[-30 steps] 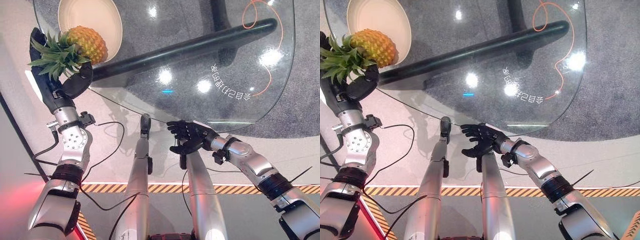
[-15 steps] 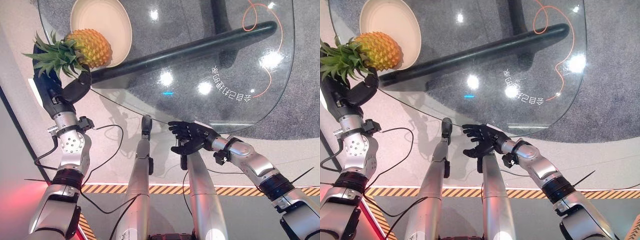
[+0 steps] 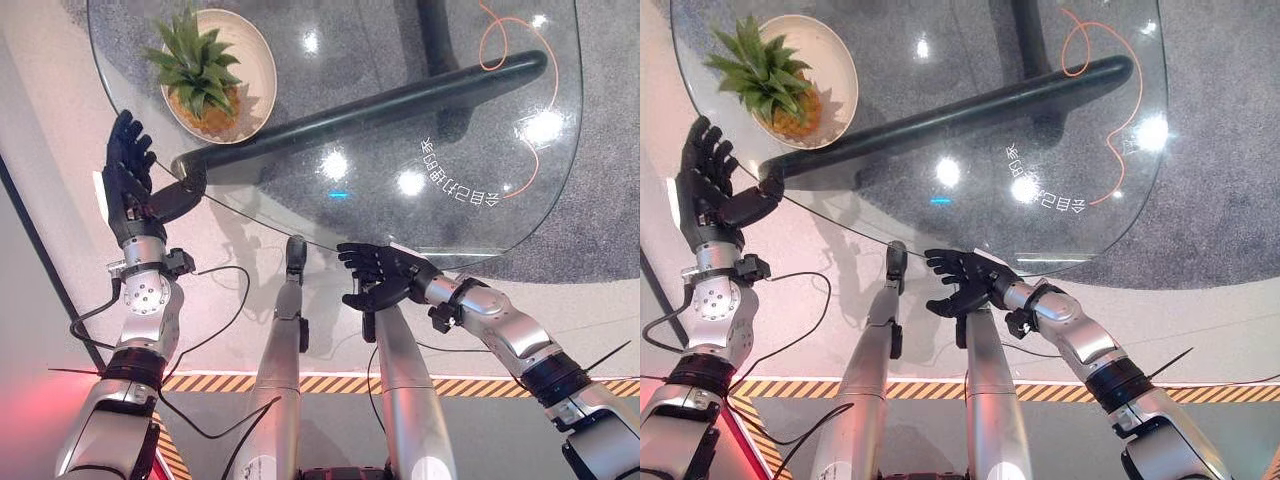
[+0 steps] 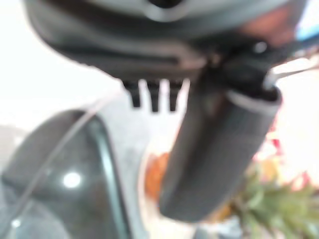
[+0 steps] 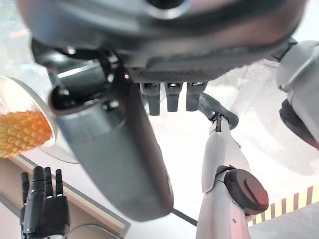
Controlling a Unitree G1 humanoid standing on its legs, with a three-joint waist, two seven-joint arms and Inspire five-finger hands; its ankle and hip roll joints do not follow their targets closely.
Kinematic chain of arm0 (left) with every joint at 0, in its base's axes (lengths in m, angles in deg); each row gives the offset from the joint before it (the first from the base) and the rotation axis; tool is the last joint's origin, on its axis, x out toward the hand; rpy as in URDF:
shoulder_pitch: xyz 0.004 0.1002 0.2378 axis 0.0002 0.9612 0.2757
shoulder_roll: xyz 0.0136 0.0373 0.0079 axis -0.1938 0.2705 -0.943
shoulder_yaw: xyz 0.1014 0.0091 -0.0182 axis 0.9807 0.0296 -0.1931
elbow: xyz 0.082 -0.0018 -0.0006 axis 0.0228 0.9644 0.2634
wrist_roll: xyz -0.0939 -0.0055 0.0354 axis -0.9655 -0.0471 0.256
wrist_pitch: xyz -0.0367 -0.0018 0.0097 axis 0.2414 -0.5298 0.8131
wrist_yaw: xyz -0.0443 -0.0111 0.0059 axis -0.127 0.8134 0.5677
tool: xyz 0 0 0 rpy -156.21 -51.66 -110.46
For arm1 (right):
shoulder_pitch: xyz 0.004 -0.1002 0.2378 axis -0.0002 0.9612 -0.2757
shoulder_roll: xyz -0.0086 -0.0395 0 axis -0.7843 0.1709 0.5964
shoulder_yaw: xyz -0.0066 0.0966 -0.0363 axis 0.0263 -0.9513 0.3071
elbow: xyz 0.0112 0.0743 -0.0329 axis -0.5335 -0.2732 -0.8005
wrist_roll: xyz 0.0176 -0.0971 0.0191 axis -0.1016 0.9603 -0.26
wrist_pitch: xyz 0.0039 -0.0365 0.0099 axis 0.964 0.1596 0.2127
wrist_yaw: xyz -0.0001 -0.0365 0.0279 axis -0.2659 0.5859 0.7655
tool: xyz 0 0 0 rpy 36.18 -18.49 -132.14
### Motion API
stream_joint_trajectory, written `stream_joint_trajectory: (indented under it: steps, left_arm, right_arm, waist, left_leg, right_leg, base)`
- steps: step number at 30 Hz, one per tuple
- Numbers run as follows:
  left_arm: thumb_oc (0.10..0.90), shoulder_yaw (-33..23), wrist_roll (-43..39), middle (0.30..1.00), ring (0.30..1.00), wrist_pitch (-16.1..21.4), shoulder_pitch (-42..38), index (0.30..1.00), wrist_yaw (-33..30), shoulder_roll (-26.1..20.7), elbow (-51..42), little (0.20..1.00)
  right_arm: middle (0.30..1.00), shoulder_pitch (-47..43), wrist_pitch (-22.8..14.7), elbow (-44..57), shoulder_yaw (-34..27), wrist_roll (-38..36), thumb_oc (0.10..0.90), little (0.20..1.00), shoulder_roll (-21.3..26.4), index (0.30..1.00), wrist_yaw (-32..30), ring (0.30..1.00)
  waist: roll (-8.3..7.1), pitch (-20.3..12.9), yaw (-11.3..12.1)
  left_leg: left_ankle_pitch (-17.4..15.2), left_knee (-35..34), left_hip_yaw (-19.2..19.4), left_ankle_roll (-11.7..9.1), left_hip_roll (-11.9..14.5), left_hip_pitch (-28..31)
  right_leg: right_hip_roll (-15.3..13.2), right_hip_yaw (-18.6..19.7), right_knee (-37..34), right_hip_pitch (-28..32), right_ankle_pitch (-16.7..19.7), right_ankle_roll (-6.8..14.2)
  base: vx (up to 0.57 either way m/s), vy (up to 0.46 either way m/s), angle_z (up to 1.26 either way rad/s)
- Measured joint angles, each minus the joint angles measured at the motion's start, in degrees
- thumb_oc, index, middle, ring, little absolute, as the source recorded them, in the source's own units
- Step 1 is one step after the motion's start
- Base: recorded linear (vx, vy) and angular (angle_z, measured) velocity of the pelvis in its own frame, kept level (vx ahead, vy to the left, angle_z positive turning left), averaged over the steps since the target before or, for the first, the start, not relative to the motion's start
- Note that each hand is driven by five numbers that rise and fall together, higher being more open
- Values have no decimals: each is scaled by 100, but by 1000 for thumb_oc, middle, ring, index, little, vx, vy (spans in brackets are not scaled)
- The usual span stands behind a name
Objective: Pick up the fruit to the plate
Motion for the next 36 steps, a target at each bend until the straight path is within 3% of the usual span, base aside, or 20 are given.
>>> stream_joint_trajectory:
  steps: [10, 15, 31, 36]
  left_arm:
    - [800, 1, -7, 900, 900, -192, 383, 900, 166, 11, -449, 900]
    - [800, 0, -359, 900, 900, -266, 675, 900, 344, 265, -532, 900]
    - [800, 69, -1447, 900, 900, -1657, 2071, 900, 1396, 974, -47, 900]
    - [800, 94, -1408, 900, 900, -1979, 2456, 900, 1637, 1289, 280, 900]
  right_arm:
    - [900, 304, -9, 21, -74, 19, 800, 900, -15, 900, 1, 900]
    - [900, 428, -41, 20, -92, 57, 800, 900, -22, 900, 2, 900]
    - [900, 1269, -162, -232, -350, 59, 800, 900, -160, 900, 278, 900]
    - [900, 1730, -154, -505, -662, 60, 800, 900, -201, 900, 387, 900]
  waist:
    - [119, 4, 1]
    - [189, 2, 1]
    - [331, -1, 76]
    - [505, -35, 136]
  left_leg:
    - [-5, -124, 31, 15, -7, 414]
    - [-17, -258, 33, 32, 6, 770]
    - [-55, -742, -66, 95, 51, 2411]
    - [-47, -1064, -205, 120, 114, 3182]
  right_leg:
    - [5, 68, -138, 408, 14, -7]
    - [12, 70, -250, 750, -6, 27]
    - [-22, -80, -780, 2485, -61, 63]
    - [-12, -254, -1161, 3345, -80, 46]
  base:
    - [-20, -32, -2]
    - [-42, -62, -1]
    - [-43, -89, 4]
    - [3, -91, 15]
